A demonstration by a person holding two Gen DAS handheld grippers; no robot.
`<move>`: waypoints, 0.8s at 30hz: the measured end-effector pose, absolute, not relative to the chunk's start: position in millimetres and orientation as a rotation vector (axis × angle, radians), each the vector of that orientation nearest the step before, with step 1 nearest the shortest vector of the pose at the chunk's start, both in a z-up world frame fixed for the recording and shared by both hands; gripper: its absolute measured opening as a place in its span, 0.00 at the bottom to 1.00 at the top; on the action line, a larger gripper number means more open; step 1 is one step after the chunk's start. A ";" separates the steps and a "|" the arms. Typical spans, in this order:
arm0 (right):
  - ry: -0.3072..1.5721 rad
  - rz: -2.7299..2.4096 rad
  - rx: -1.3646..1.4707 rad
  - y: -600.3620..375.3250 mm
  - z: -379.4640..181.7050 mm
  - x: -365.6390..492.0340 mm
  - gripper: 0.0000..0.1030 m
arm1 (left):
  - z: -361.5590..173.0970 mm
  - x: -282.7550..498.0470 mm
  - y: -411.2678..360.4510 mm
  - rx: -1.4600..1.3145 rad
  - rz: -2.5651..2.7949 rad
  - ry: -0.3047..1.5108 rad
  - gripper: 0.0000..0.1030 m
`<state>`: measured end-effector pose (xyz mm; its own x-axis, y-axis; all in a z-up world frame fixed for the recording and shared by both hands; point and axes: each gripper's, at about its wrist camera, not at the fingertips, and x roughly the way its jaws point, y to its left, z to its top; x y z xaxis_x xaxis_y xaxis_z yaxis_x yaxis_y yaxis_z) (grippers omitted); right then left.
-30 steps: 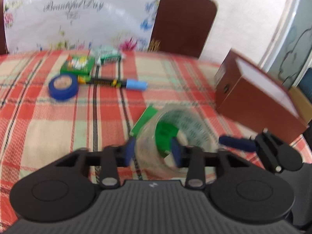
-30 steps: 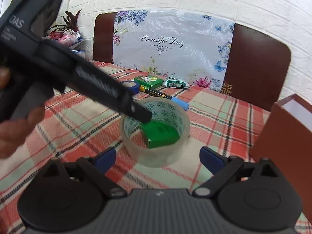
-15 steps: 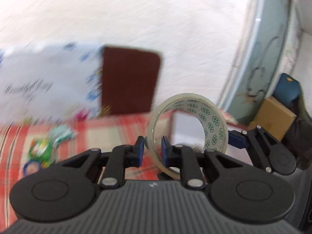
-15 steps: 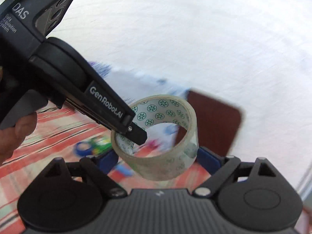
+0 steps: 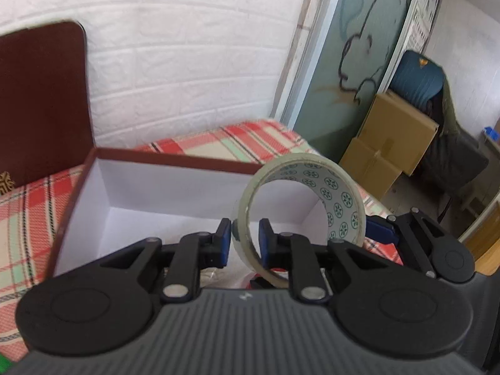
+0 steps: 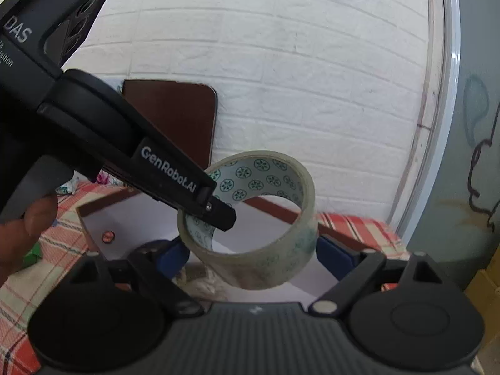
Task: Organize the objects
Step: 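Carry the clear tape roll into the brown box and release it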
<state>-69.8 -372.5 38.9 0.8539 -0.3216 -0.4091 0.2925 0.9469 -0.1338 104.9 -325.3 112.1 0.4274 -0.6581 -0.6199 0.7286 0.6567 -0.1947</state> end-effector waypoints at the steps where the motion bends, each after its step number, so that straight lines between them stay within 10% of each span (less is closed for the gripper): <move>1: 0.462 -0.330 -0.054 -377.0 33.7 -66.9 0.89 | 109.5 107.6 -329.7 0.112 -0.861 0.729 0.20; 15: 0.168 -0.308 0.087 -329.2 40.6 -130.1 0.91 | 118.3 72.9 -208.2 0.066 -0.802 0.623 0.21; 24: 0.378 -0.055 0.134 -231.8 4.2 -76.7 0.83 | 57.1 73.8 -73.7 0.094 -0.460 0.729 0.21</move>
<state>-76.7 -231.8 4.2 0.9280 -0.0282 -0.3715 0.0780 0.9897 0.1197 73.8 -73.7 57.1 0.6510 -0.3726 -0.6613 0.4372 0.8963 -0.0745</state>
